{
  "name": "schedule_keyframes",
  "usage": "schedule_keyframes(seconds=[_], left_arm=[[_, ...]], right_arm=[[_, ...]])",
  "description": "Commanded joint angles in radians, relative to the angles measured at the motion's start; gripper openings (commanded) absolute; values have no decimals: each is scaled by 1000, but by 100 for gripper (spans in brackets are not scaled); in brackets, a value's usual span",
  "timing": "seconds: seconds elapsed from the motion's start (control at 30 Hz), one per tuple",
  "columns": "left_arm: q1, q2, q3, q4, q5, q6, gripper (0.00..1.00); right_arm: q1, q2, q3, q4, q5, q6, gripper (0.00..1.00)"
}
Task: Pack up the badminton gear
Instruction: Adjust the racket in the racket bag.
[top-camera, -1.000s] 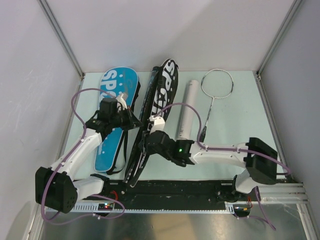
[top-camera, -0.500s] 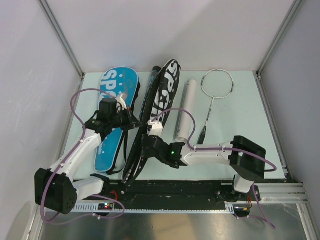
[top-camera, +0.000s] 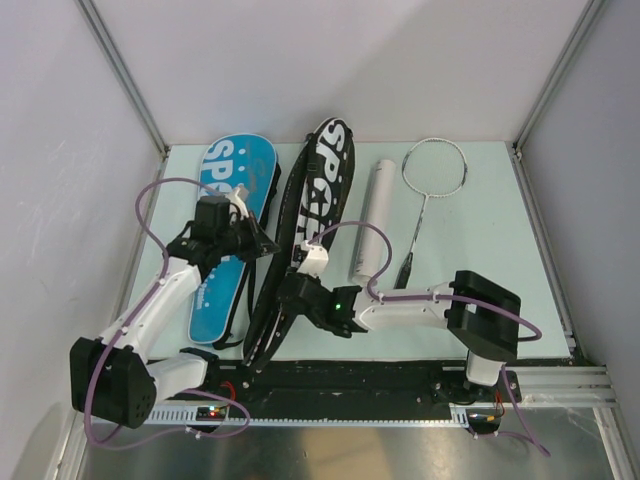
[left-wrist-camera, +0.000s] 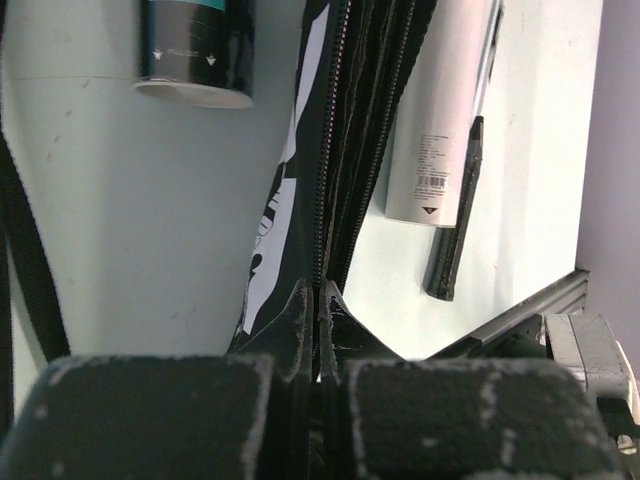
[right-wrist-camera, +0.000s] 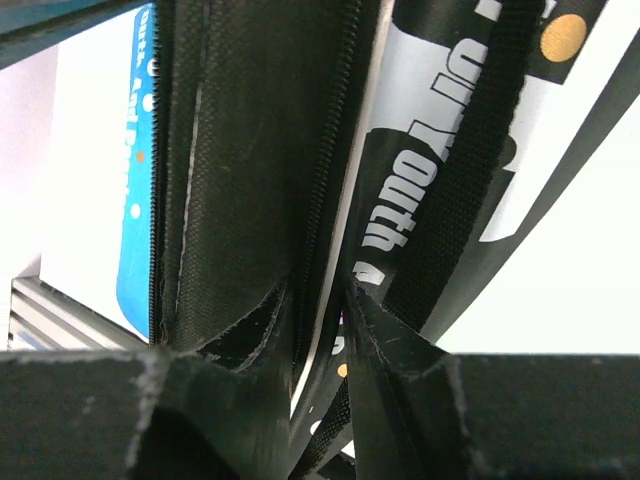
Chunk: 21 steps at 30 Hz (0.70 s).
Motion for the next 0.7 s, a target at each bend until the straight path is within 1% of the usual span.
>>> schedule_keyframes(seconds=[0.0,0.17,0.27,0.43,0.5,0.53,0.57,0.63,0.67], left_arm=[[29,-41,103,-29,2,37,0],[50,-42,159,-104,-75,96,0],[54,-41,170,-121,-85,113,0],[56,-34,154,-121,-29,107,0],[56,-25,141,-116,11,110,0],[56,-20,134,-112,29,111,0],[55,-17,122,-109,41,111,3],[55,-16,90,-93,58,100,10],[54,-21,61,-75,73,92,12]], right_arm=[[-39,100,-93,-351,122,12,26],[-71,106,-132,-336,84,33,26],[-83,104,-149,-334,73,47,26],[-93,99,-155,-316,71,45,25],[-86,77,-156,-275,74,0,24],[-82,65,-155,-255,69,-21,22],[-79,48,-155,-224,63,-46,19],[-71,20,-155,-159,48,-89,7],[-66,9,-155,-122,41,-108,3]])
